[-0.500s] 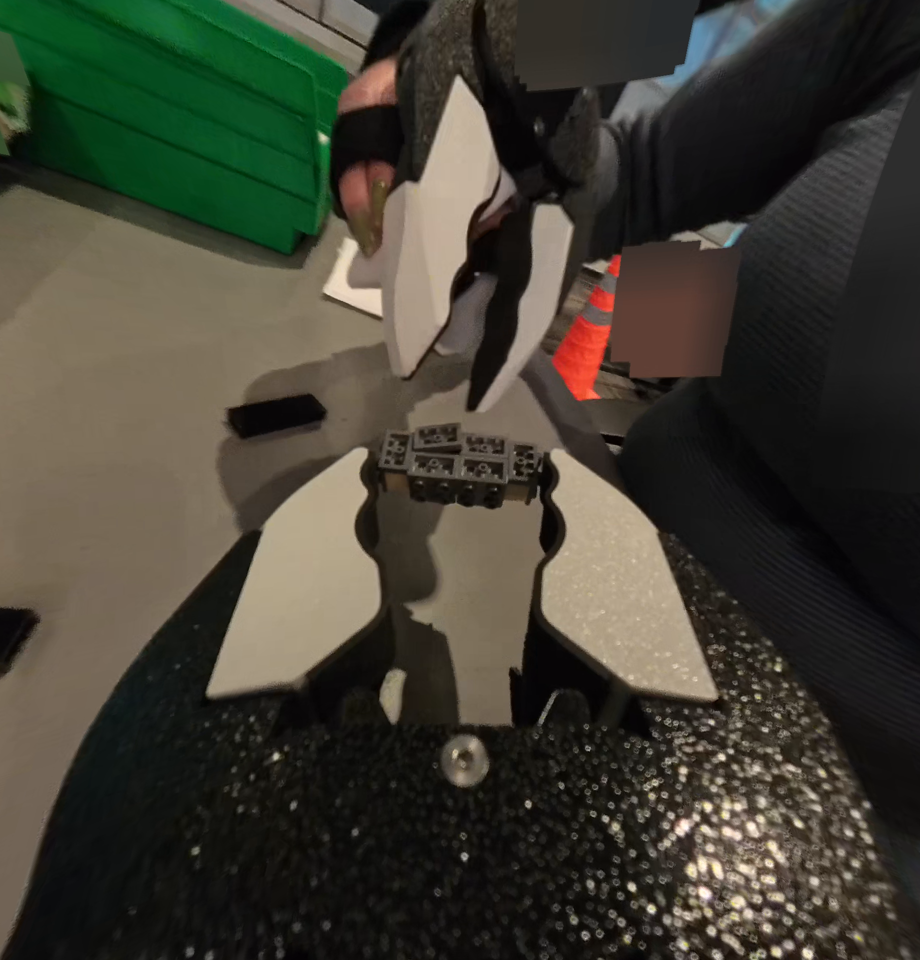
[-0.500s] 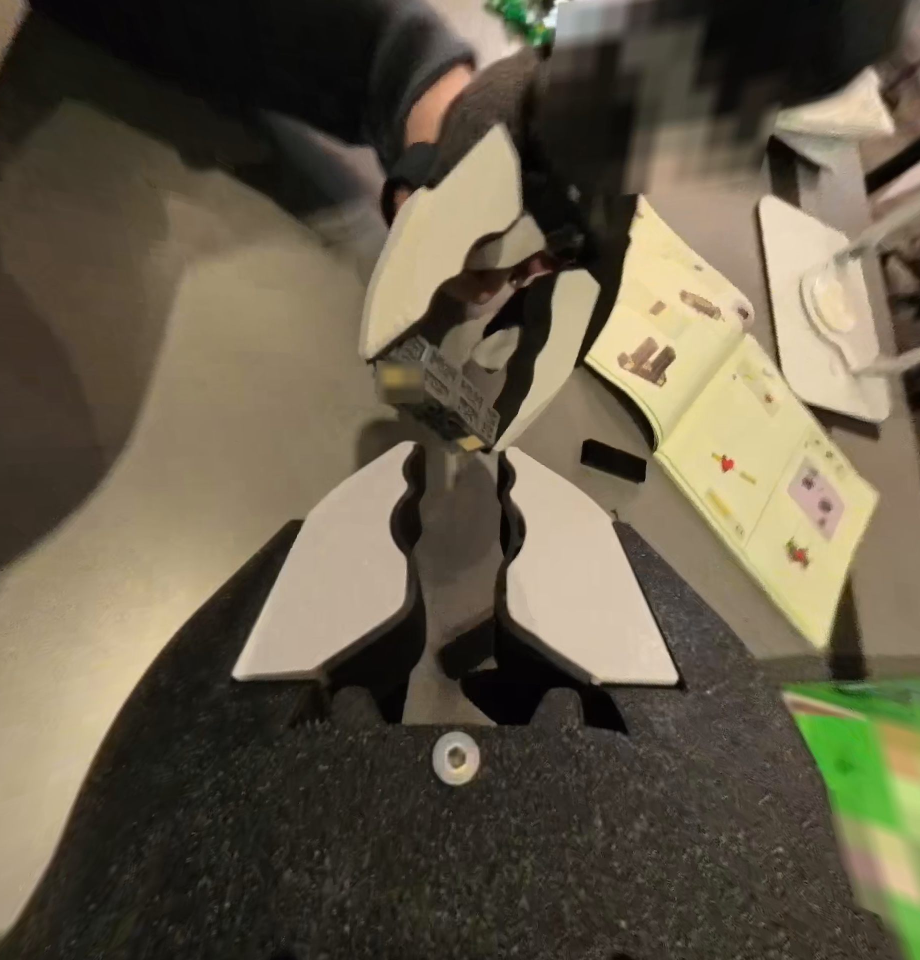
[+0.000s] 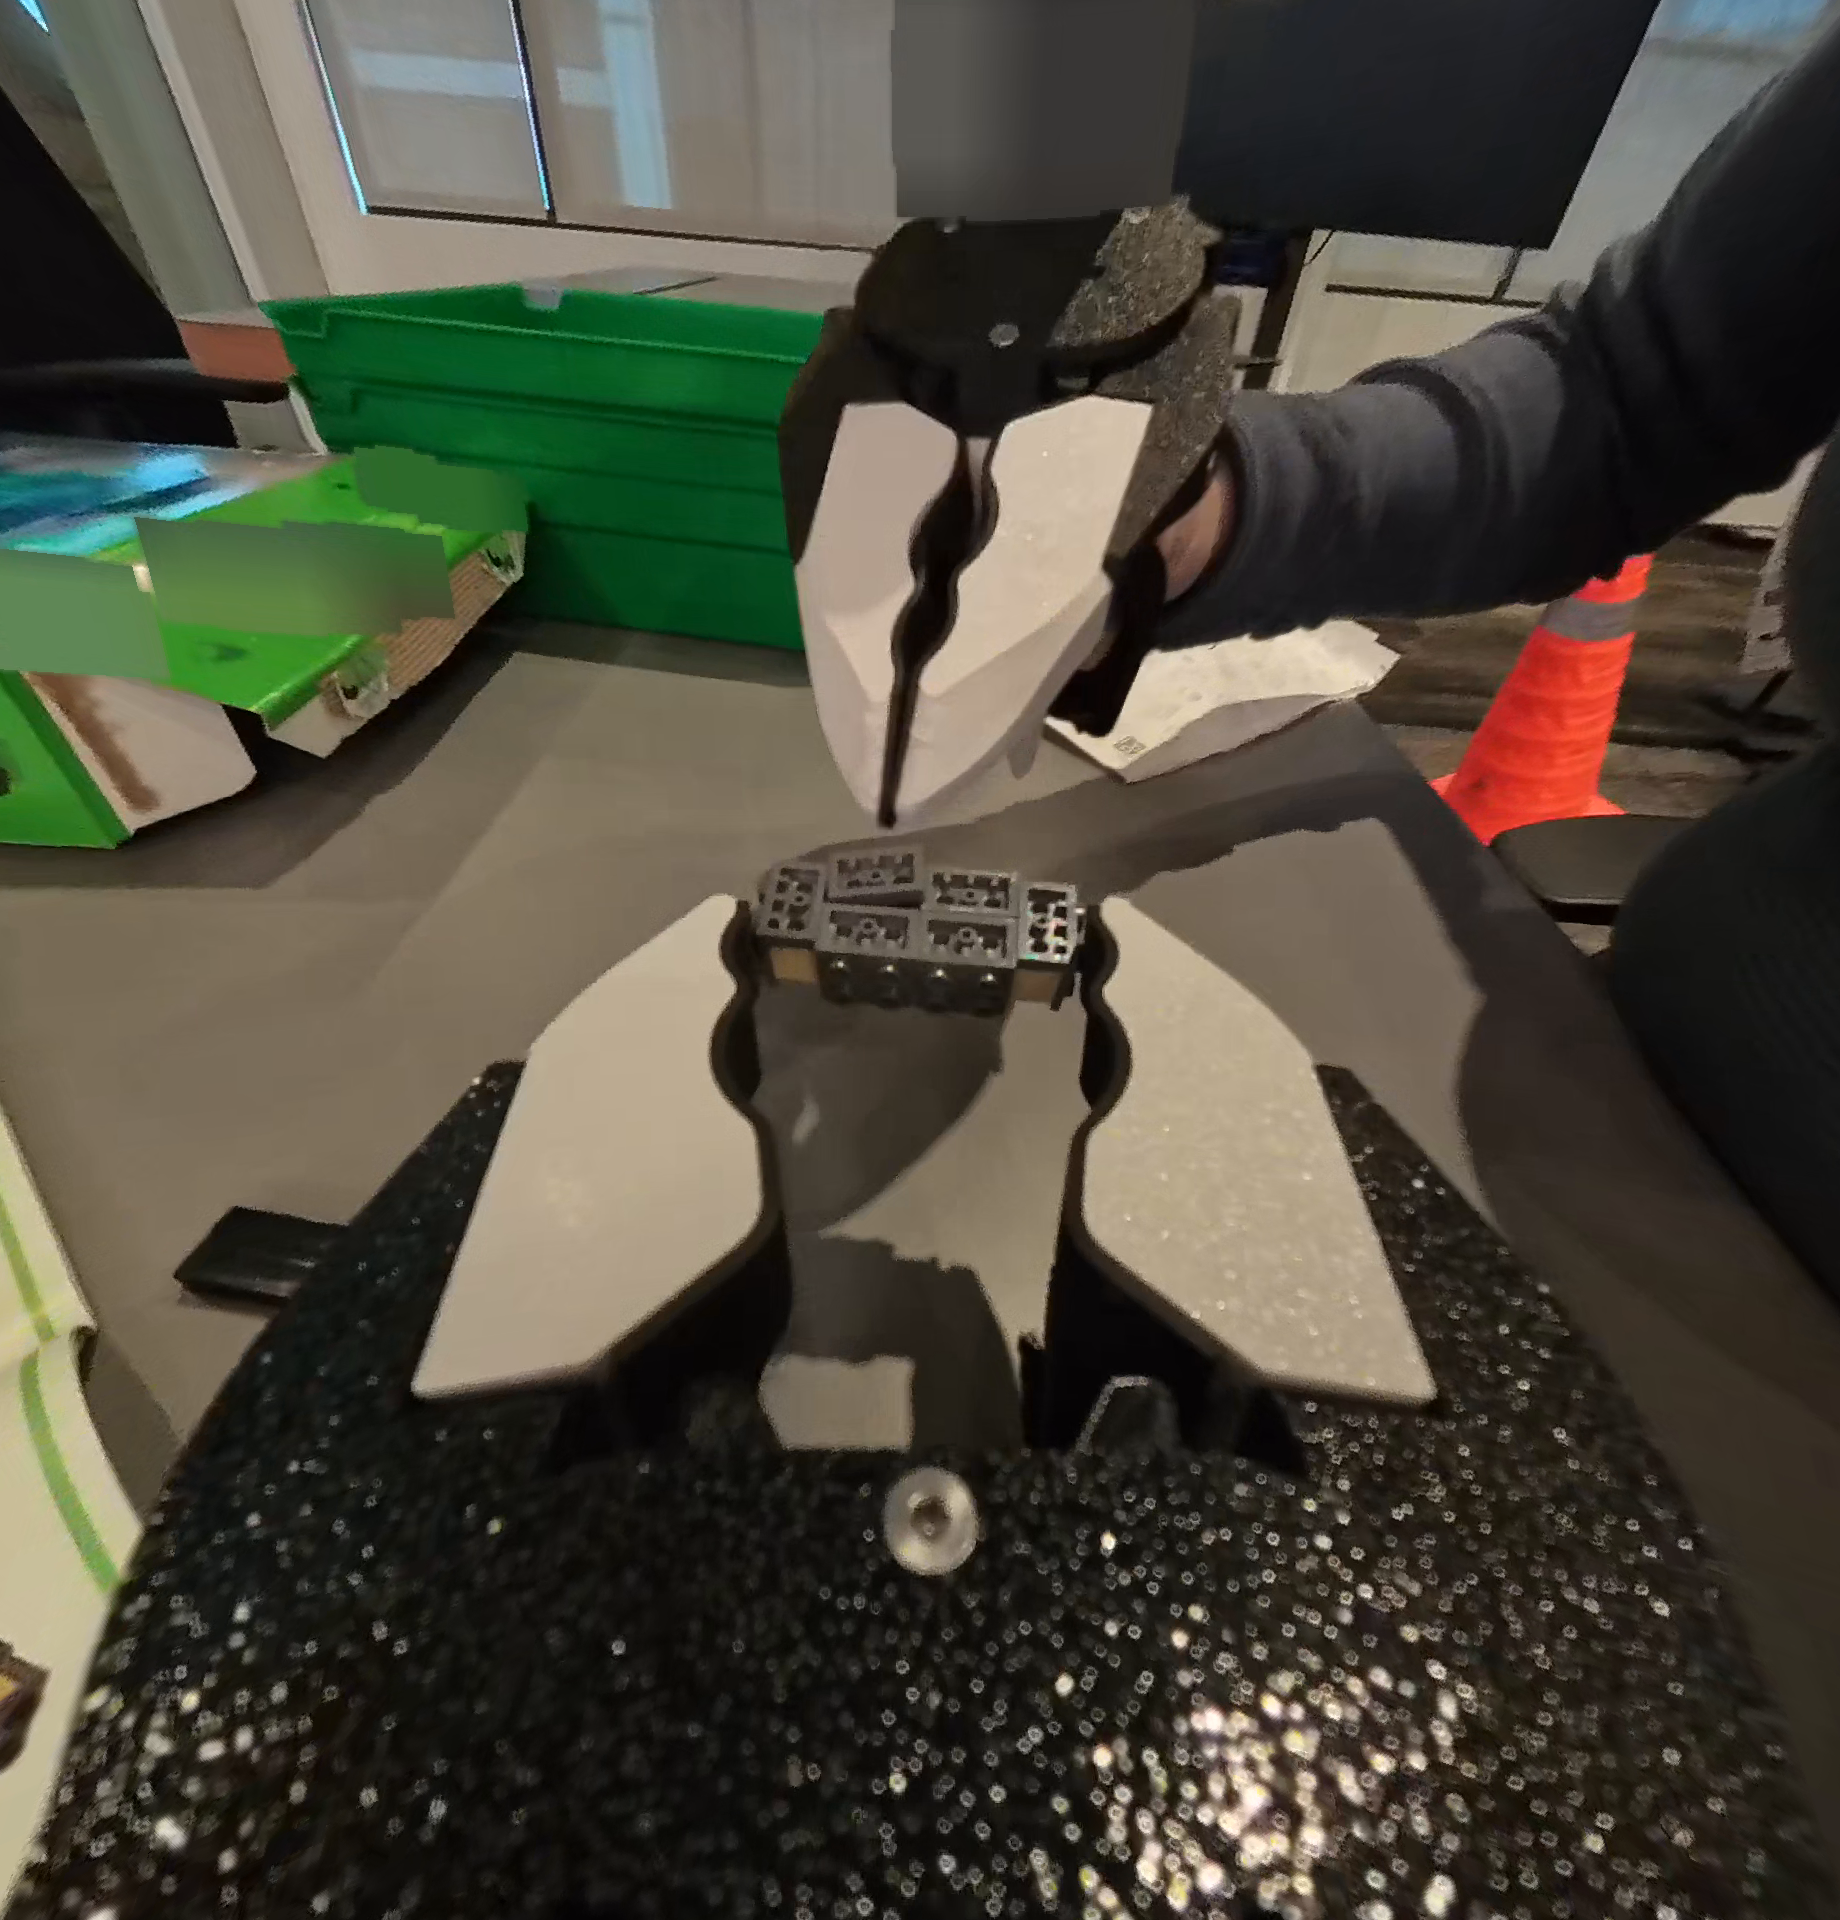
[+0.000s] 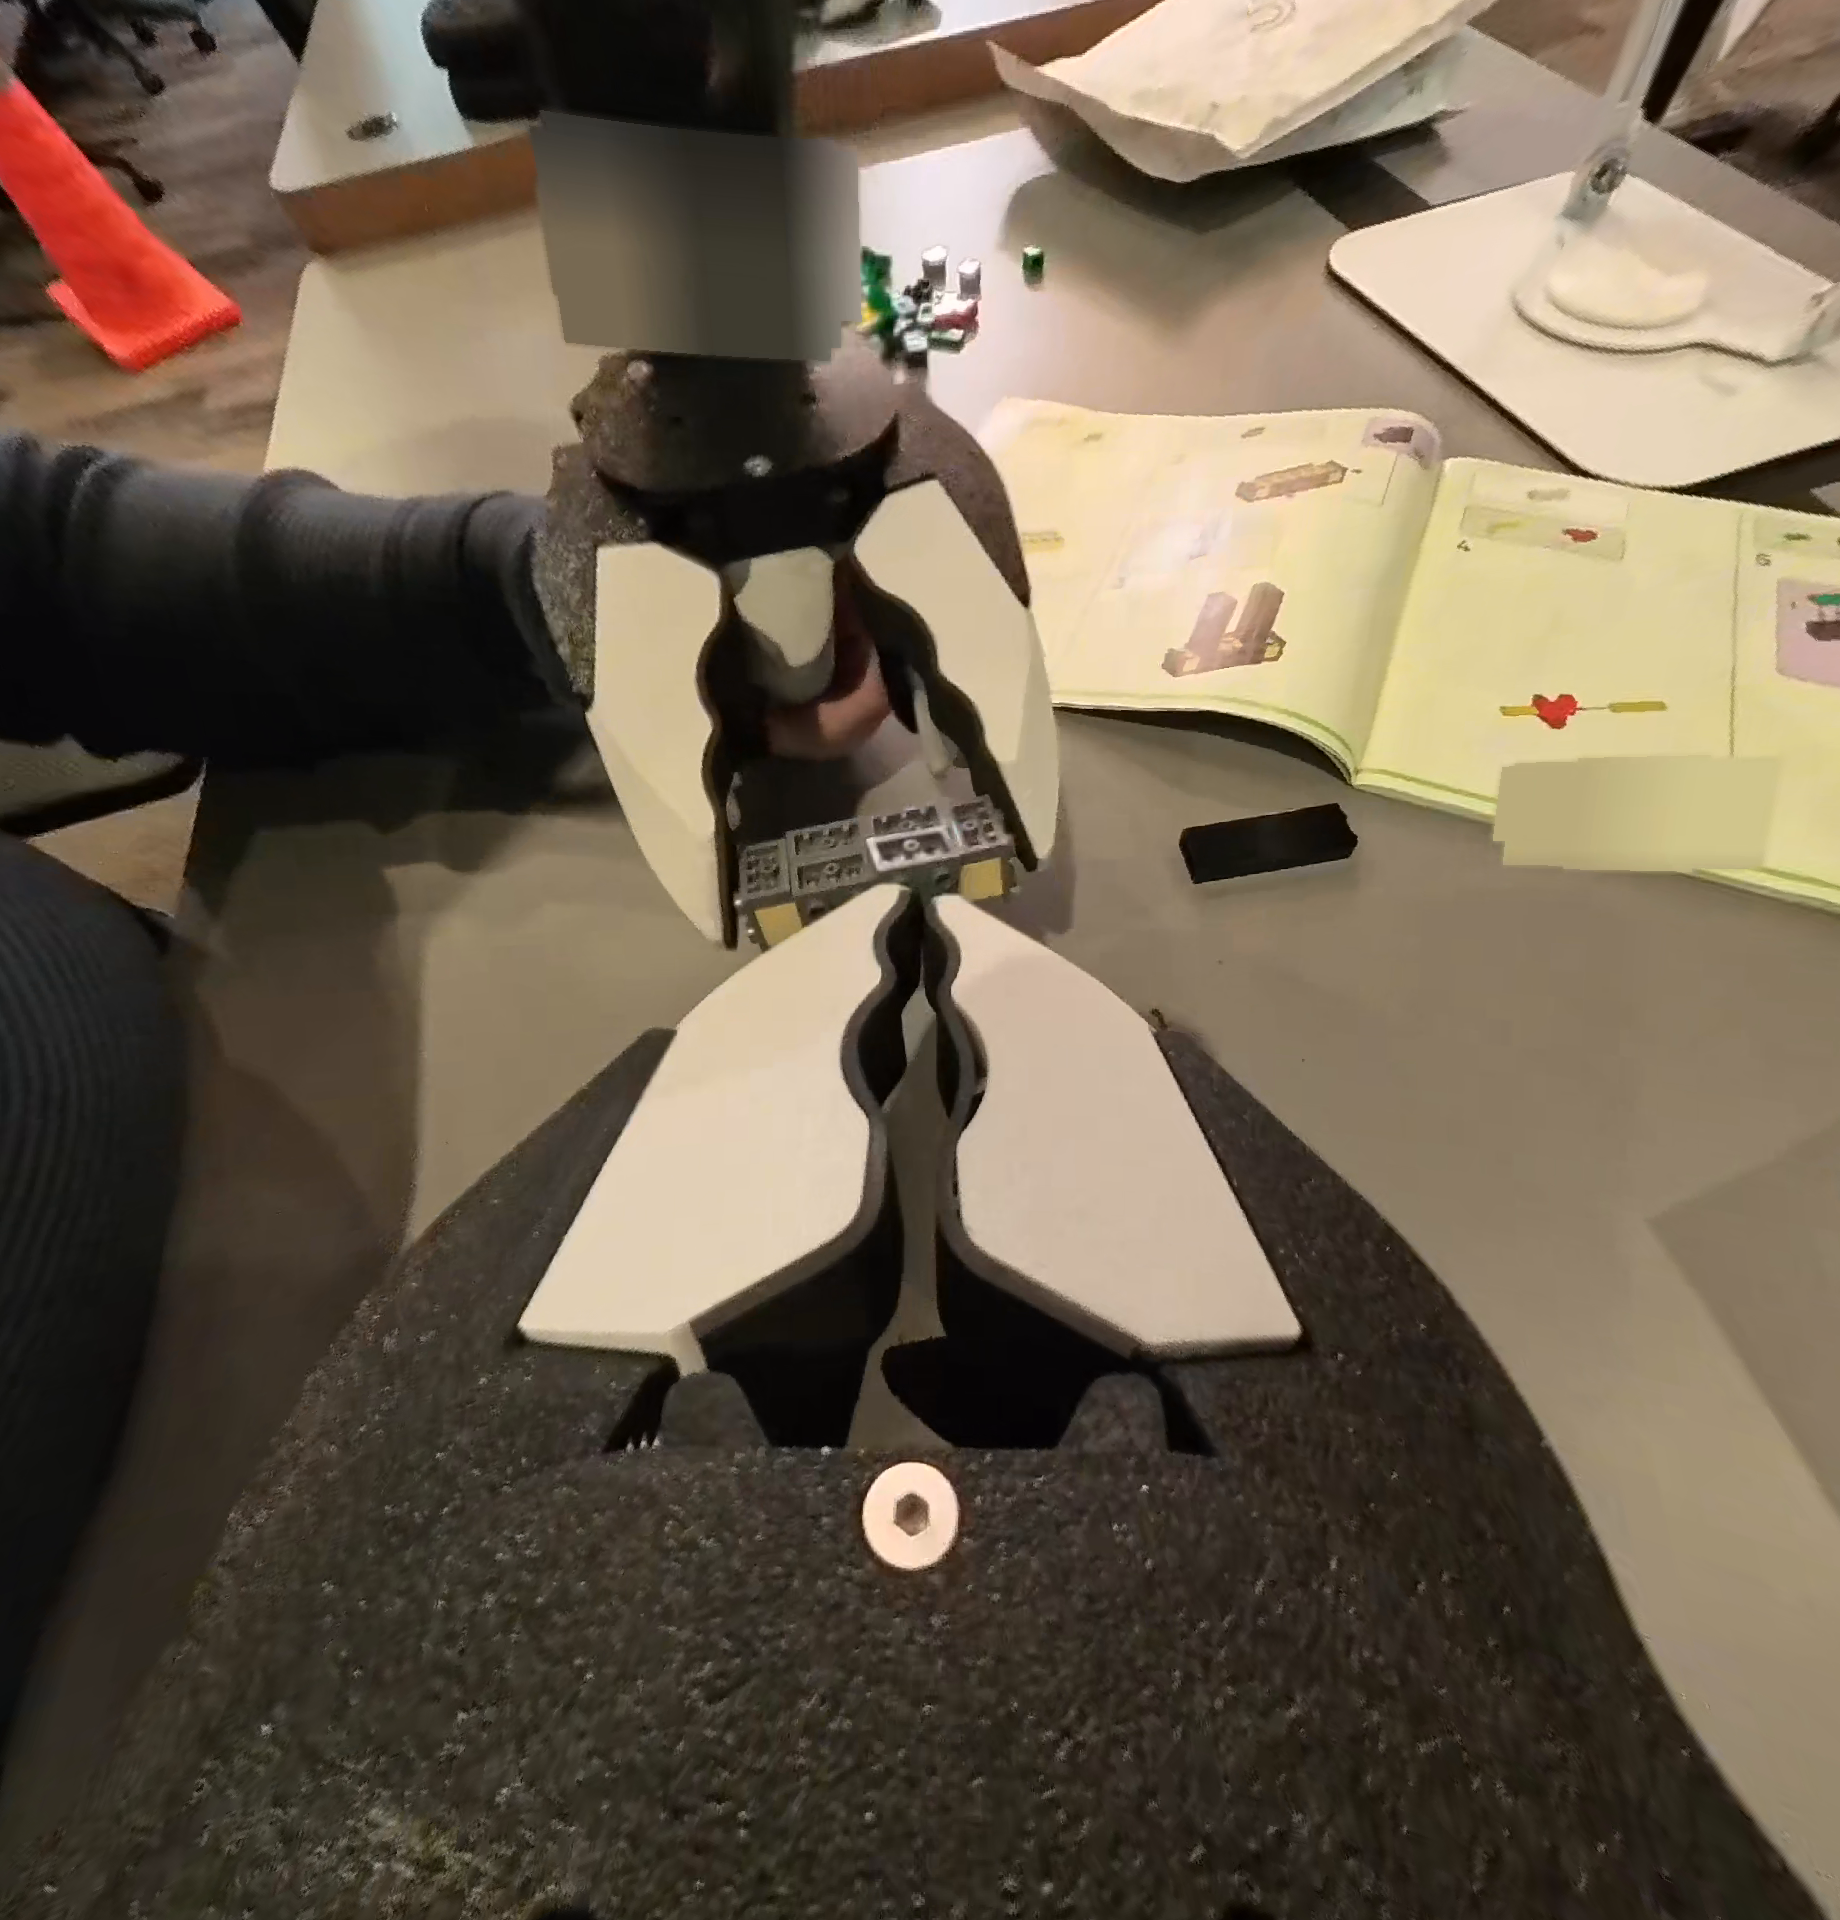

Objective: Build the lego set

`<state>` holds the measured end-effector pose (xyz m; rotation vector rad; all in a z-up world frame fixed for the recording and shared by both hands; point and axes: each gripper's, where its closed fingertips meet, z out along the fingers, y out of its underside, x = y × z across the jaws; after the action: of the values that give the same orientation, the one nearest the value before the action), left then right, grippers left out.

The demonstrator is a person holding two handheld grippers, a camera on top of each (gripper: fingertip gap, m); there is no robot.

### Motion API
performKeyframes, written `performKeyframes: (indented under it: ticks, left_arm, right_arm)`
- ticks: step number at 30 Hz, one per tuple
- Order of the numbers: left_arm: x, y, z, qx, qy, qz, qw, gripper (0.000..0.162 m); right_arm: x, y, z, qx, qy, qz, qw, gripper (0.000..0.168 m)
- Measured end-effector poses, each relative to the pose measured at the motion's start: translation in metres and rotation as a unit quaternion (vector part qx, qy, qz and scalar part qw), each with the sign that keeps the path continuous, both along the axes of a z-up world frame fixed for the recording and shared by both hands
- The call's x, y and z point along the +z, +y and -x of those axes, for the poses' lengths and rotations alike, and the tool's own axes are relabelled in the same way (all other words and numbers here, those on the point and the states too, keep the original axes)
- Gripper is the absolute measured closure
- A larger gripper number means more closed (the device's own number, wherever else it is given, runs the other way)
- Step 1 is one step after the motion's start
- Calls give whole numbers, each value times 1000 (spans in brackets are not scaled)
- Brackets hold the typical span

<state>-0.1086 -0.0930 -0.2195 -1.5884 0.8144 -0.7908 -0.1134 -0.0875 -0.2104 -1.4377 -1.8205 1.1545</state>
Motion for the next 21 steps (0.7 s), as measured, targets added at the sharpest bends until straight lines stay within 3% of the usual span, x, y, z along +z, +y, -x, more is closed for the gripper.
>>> performKeyframes:
  ticks: [21]
  left_arm:
    - [3, 1, -4, 2, -6, -7, 1000, 102]
  right_arm:
    - [2, -1, 2, -3, 5, -18, 1000, 168]
